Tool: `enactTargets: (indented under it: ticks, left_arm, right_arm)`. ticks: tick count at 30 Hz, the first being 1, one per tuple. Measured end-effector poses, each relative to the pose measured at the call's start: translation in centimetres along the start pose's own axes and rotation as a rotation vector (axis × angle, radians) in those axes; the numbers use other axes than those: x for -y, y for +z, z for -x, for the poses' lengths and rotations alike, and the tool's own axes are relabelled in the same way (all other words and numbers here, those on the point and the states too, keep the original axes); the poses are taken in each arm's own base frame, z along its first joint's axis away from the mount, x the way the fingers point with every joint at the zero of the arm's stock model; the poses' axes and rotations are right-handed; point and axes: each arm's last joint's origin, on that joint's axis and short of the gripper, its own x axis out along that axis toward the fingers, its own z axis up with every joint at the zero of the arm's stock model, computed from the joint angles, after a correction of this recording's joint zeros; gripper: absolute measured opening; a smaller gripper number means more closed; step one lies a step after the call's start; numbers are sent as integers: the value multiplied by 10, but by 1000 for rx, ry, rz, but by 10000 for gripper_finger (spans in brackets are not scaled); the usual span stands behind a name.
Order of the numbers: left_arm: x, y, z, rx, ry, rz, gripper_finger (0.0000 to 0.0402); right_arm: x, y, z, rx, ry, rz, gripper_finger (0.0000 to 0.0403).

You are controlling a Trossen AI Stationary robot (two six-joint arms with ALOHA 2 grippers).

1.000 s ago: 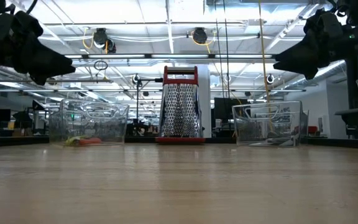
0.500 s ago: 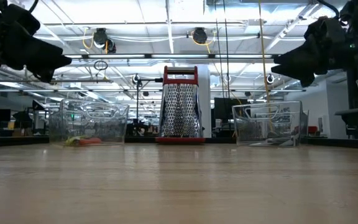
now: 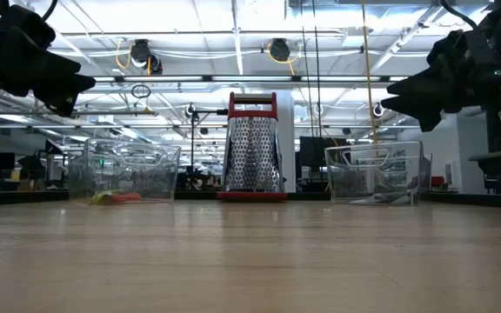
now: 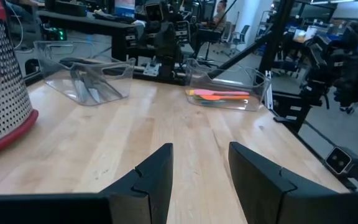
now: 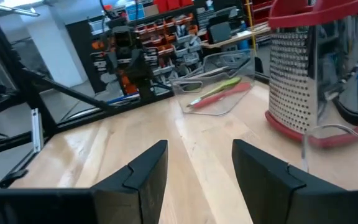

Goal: Pick & Place Kitchen Items
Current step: Return to Home Position

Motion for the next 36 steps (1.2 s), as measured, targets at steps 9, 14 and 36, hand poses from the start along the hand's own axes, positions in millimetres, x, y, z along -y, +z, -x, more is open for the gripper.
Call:
enactTargets:
  ticks: [9,14,36]
  left_arm:
    - [0,0,0,9,0,20,157]
    - [0,2,0,28,-3,20,157]
    - [0,3,0,37,-4,18,157]
  right_arm:
    - [0,-1,0,-6,3,-77,172]
    - [0,-1,0,-6,3,-80,175]
    - [0,-1,0,-6,2,-80,173]
